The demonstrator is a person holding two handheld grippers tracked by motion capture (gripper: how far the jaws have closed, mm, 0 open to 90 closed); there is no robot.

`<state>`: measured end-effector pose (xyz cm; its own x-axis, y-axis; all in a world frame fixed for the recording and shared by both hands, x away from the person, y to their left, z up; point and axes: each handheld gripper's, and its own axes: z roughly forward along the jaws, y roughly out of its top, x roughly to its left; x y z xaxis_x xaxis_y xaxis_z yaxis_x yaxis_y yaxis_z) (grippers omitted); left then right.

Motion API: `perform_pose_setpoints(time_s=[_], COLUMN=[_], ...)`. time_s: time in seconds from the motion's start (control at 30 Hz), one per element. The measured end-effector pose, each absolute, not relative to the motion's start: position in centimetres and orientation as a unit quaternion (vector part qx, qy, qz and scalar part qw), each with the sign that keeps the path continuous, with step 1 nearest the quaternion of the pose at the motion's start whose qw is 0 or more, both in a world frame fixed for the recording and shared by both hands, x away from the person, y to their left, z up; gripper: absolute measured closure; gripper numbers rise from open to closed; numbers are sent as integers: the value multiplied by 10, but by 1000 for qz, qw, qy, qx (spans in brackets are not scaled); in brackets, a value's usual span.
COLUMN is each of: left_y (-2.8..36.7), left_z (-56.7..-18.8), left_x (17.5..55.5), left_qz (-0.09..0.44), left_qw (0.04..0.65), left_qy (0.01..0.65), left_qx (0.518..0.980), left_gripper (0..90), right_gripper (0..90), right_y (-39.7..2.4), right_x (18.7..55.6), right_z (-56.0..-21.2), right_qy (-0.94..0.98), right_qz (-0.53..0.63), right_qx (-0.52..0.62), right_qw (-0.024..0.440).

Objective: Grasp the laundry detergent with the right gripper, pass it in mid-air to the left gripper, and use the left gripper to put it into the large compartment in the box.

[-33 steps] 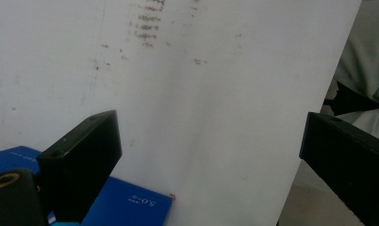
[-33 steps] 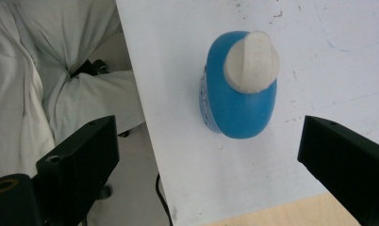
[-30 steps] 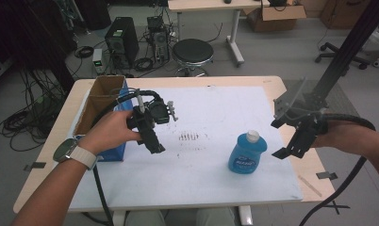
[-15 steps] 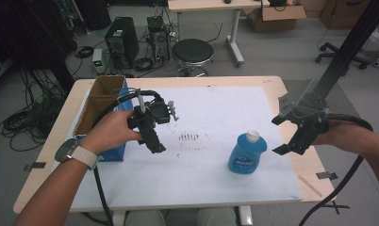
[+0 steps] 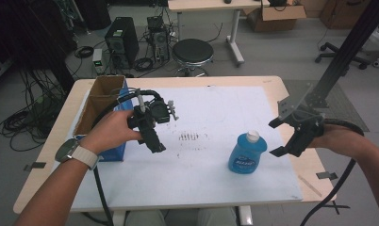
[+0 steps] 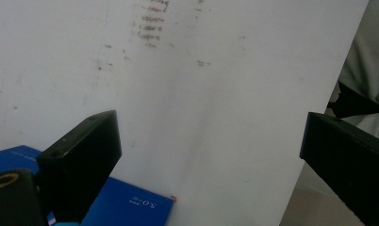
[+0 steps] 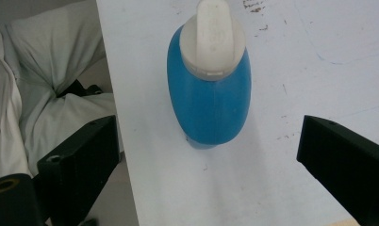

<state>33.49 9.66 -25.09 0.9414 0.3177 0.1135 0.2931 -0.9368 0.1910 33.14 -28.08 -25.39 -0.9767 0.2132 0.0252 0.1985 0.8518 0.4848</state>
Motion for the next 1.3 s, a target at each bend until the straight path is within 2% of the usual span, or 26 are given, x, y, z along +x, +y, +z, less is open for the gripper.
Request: perform_pose_setpoints(time_s=[1.3], left_y=[98], left_z=[-256], left_x=[341], left_qz=[63], left_qw=[96], left_qy=[169], left_qx=[979], left_gripper=[65], right_gripper=[65], right_y=[-306], right_x=[340], right_z=[-327], right_qy=[906], right_qz=[406], right_qx=[118], right_qw=[-6])
